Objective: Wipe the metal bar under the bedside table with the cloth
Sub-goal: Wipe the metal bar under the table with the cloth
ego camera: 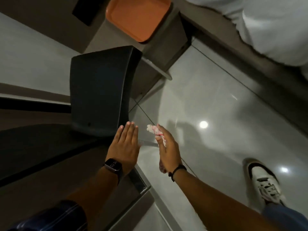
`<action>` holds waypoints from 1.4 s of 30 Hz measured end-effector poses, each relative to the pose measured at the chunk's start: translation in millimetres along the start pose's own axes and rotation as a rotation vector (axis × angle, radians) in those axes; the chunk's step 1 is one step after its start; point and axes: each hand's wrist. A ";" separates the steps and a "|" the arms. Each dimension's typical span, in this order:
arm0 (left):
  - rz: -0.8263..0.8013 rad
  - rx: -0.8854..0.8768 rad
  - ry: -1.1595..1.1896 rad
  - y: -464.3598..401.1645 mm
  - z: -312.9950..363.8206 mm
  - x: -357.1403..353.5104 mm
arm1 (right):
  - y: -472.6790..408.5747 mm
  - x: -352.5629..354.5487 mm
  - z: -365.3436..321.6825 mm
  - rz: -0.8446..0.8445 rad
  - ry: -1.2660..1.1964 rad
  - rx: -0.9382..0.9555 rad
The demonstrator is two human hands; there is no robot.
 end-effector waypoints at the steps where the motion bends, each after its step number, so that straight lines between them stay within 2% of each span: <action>1: -0.020 -0.030 -0.078 -7.0 -1.8 -9.5 | -6.9 -8.2 19.7 0.009 0.006 0.010; 5: 0.036 -0.057 -0.323 -33.5 -10.7 -58.5 | -37.2 -52.1 94.5 0.068 -0.072 0.088; 11: 0.107 0.037 -0.385 -47.8 -15.4 -76.4 | -65.6 -121.4 147.2 0.058 -0.092 0.169; 15: 0.197 0.048 -0.439 -46.9 -13.7 -82.1 | -78.7 -146.6 168.6 0.218 -0.020 0.227; 18: 0.285 0.051 -0.381 -48.2 -10.4 -86.3 | -89.6 -138.1 202.6 0.278 -0.026 0.187; 23: 0.324 0.099 -0.408 -56.8 -4.6 -95.6 | -117.9 -124.2 247.6 0.417 -0.426 -0.106; 24: 0.327 0.106 -0.401 -56.0 -4.5 -96.3 | -118.1 -131.1 237.9 0.445 -0.427 -0.085; 26: 0.305 0.108 -0.404 -53.5 -3.2 -95.1 | -110.8 -154.4 204.3 0.460 -0.358 0.103; 28: 0.296 0.091 -0.420 -51.0 -4.3 -92.4 | -104.4 -179.0 175.1 0.388 -0.315 0.305; 31: 0.344 0.094 -0.373 -48.3 -8.3 -87.5 | -108.9 -177.5 182.9 0.402 -0.156 0.399; 33: 0.352 0.108 -0.342 -49.6 -12.0 -88.1 | -117.5 -155.7 211.0 0.440 -0.219 0.296; 35: 0.348 0.103 -0.338 -51.4 -14.5 -91.5 | -127.2 -130.4 232.7 0.452 -0.434 0.022; 37: 0.355 0.088 -0.340 -52.1 -12.7 -92.8 | -131.5 -117.0 245.4 0.437 -0.500 -0.148; 39: 0.375 0.095 -0.344 -50.8 -12.4 -91.5 | -120.1 -127.6 229.9 0.414 -0.414 -0.069; 42: 0.378 0.090 -0.350 -49.5 -13.3 -92.1 | -107.2 -156.1 190.3 0.345 -0.350 0.338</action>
Point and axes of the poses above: each hand's wrist, its own y-axis away from the middle knuckle, its own x-axis out of the back of the hand, z = x × y, and after that the axes turned 13 degrees about -z, right-handed
